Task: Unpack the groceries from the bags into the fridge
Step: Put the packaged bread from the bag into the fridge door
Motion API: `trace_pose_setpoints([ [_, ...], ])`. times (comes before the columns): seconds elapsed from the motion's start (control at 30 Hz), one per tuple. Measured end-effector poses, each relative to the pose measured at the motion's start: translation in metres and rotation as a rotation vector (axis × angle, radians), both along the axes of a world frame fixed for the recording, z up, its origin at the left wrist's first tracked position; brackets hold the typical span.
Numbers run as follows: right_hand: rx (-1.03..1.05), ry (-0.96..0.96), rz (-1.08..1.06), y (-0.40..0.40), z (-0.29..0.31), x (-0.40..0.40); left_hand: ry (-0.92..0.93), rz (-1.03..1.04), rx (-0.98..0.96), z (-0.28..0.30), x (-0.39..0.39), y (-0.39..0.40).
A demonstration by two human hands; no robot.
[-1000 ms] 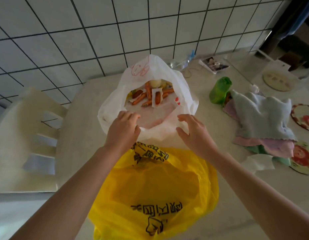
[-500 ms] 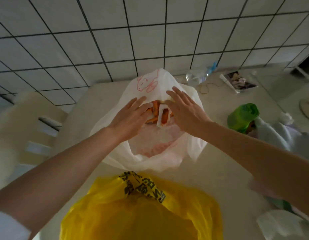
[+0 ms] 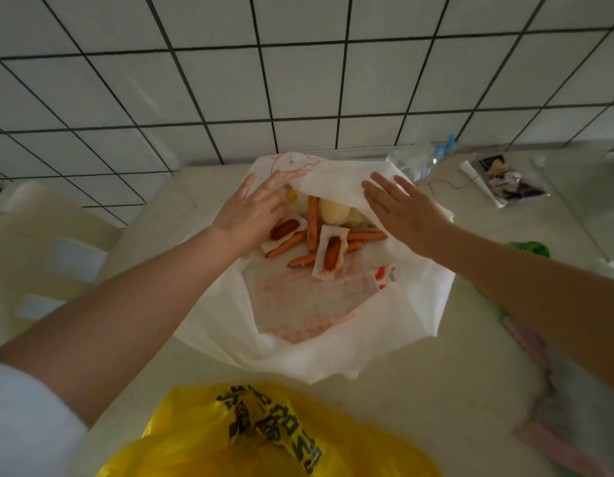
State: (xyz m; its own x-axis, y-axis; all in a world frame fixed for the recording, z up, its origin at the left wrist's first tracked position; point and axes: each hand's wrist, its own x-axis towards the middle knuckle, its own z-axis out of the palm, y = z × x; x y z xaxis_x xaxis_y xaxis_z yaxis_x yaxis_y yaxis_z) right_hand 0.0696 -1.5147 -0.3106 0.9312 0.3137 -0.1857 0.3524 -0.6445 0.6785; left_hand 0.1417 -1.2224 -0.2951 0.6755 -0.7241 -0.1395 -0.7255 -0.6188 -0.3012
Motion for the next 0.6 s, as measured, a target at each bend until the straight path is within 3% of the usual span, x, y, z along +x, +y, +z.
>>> trace_pose_setpoints([
  [0.23, 0.063, 0.065, -0.115, -0.014, -0.009, 0.02, -0.051, 0.065, -0.005, -0.012, 0.03, -0.008],
  [0.37, 0.139, 0.112, -0.182, -0.019, -0.019, 0.026, 0.047, 0.15, -0.026, -0.024, 0.041, -0.012],
  [0.6, 0.653, 0.241, -0.267, -0.037, -0.023, 0.036, 0.327, 0.264, 0.023, -0.047, 0.044, -0.013],
])
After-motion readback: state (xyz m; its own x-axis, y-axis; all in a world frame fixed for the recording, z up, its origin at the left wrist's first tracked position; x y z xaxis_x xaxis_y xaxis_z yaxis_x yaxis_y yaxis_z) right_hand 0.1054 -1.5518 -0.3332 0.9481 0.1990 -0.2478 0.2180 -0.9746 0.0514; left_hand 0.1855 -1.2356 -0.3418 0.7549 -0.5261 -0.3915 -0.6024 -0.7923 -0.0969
